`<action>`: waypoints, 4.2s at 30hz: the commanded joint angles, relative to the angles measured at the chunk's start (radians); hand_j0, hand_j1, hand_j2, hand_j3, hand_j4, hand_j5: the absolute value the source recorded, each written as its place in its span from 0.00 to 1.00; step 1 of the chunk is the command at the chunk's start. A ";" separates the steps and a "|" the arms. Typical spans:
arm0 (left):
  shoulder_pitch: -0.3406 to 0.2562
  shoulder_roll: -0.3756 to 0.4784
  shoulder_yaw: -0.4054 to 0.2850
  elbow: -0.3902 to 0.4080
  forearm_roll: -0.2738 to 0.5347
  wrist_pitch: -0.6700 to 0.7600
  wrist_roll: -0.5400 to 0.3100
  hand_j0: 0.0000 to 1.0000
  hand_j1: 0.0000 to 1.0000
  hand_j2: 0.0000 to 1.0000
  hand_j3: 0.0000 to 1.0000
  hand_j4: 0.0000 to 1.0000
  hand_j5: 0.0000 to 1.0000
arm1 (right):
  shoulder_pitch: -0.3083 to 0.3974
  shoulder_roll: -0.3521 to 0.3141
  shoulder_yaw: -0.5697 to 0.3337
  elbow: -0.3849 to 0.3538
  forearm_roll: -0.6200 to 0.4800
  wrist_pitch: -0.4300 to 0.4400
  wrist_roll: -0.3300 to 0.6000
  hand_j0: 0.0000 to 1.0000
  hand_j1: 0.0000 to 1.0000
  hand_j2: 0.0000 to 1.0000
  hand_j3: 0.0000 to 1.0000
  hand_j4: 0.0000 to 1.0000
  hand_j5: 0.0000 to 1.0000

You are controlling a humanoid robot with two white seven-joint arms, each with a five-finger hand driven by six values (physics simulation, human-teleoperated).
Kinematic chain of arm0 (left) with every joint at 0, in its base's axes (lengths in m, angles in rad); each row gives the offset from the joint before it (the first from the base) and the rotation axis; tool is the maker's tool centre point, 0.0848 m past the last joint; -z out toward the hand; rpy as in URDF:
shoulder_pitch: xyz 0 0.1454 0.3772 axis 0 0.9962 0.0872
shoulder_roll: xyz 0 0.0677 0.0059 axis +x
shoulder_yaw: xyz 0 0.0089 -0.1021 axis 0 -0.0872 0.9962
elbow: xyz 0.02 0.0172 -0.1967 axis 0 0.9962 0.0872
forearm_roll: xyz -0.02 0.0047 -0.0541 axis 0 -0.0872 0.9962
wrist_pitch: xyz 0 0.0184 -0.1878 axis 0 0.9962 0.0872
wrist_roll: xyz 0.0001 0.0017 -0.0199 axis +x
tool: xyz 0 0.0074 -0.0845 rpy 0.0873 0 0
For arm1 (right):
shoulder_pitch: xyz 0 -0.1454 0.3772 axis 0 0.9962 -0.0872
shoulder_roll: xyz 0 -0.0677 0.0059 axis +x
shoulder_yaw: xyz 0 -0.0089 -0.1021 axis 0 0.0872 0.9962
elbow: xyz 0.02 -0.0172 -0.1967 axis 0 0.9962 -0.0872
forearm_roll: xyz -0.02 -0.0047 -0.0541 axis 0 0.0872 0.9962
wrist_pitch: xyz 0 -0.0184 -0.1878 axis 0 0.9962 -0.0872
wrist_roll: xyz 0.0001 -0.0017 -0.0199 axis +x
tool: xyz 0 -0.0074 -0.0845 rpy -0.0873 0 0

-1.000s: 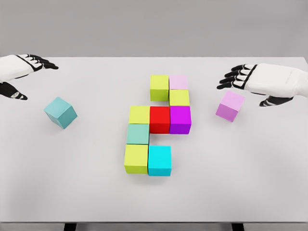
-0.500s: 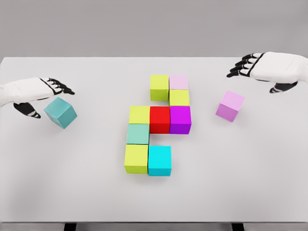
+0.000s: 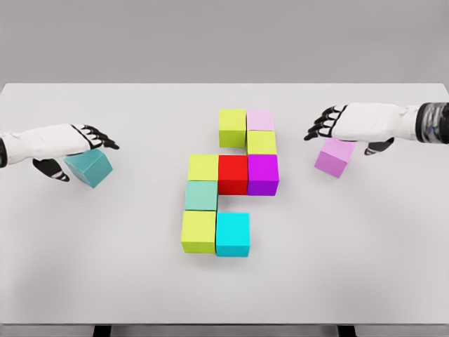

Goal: Assemble the squares on the desktop into the number 2

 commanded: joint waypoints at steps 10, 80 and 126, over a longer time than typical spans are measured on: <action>-0.002 -0.014 -0.002 0.009 -0.032 0.002 0.002 1.00 1.00 1.00 1.00 1.00 1.00 | -0.021 0.049 0.040 0.090 0.055 0.002 0.000 1.00 1.00 1.00 1.00 1.00 1.00; -0.330 -0.555 -0.053 0.150 0.115 0.660 -0.209 0.53 0.53 0.53 0.53 0.53 0.53 | -0.028 0.049 0.065 0.081 0.040 0.002 0.000 0.65 0.65 0.65 0.65 0.65 0.65; -0.324 -0.580 -0.053 0.216 0.141 0.746 -0.209 0.91 0.91 0.91 0.91 0.91 0.91 | 0.008 -0.063 0.210 -0.310 -0.172 0.002 0.000 0.56 0.56 0.56 0.56 0.56 0.56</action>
